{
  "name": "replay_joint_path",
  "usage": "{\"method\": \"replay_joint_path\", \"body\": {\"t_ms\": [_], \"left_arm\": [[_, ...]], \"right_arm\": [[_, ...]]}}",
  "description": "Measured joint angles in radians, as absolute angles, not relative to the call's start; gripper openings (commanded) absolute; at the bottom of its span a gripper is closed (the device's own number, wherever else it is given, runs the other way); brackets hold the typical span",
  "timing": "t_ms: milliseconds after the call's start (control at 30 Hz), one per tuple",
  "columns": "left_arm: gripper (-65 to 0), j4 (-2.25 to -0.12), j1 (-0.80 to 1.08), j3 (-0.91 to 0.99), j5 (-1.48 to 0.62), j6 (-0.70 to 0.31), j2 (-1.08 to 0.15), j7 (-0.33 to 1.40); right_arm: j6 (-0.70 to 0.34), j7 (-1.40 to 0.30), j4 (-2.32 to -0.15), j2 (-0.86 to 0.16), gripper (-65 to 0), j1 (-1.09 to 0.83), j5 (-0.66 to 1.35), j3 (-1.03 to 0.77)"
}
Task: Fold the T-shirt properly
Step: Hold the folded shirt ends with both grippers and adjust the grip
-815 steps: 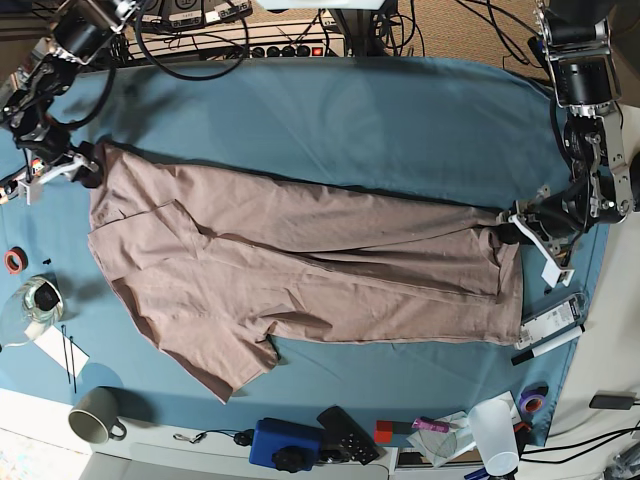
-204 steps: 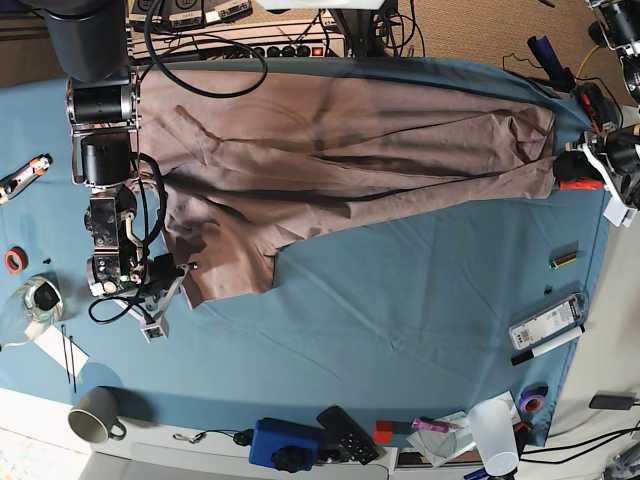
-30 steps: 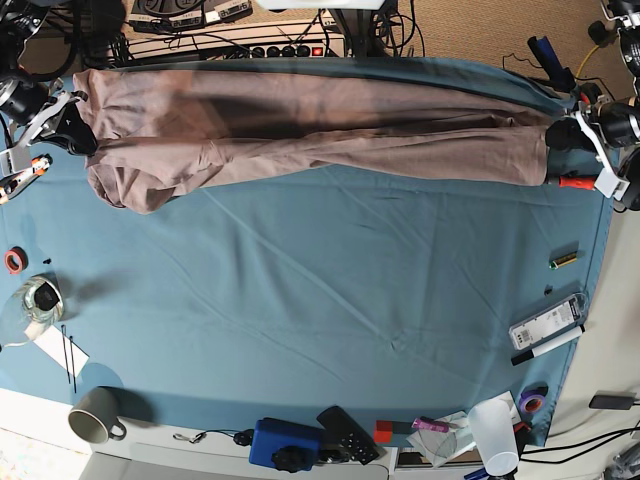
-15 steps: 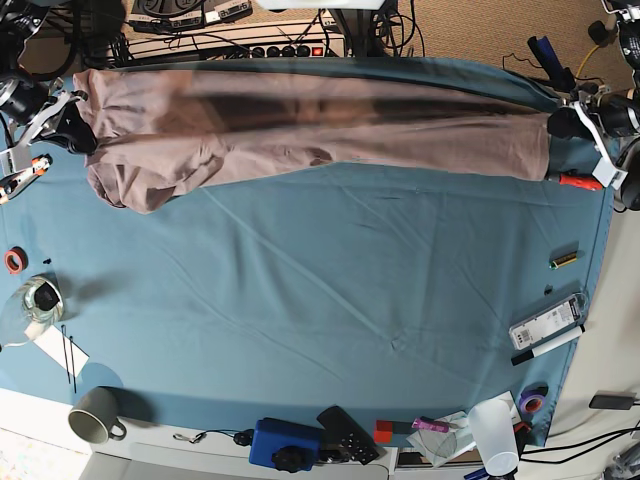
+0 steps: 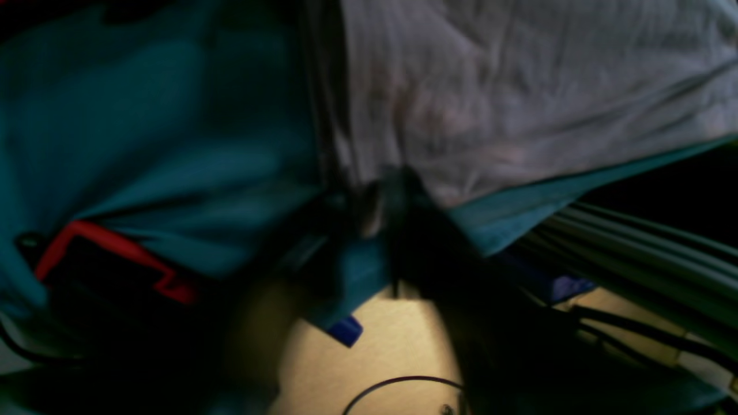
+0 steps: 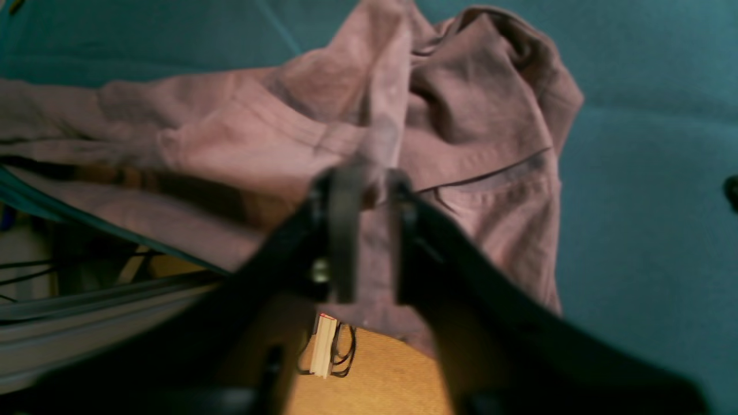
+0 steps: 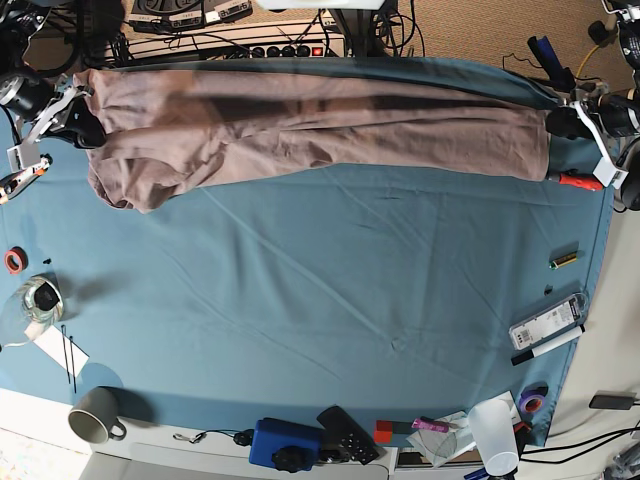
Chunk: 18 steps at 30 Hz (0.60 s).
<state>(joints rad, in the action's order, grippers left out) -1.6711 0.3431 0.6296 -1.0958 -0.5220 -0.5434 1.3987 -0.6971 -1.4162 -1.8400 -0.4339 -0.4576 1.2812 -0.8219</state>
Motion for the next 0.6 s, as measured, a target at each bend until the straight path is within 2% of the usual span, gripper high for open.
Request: {"method": "replay_joint_path", "body": {"t_ms": [67,400,600], "left_arm": [[-32.7,-1.671,0.343,0.63,-1.108,-0.522,-0.543,1.399],[-32.6,-1.705,0.335,0.63,-1.122,-0.521,-0.543,1.376],[-32.6,-1.704,0.329,0.63,-1.056,-0.521,-0.483,1.328]], "right_arm": [[-0.697,-1.417,-1.84,-0.433,-47.4,-0.457,1.281,-0.822],[-0.697,-1.417,-1.84,-0.434,-47.4,-0.457,1.282,-0.822],[-0.697,-1.417,-1.84,-0.432,-47.4,-0.457,1.282,-0.819]]}}
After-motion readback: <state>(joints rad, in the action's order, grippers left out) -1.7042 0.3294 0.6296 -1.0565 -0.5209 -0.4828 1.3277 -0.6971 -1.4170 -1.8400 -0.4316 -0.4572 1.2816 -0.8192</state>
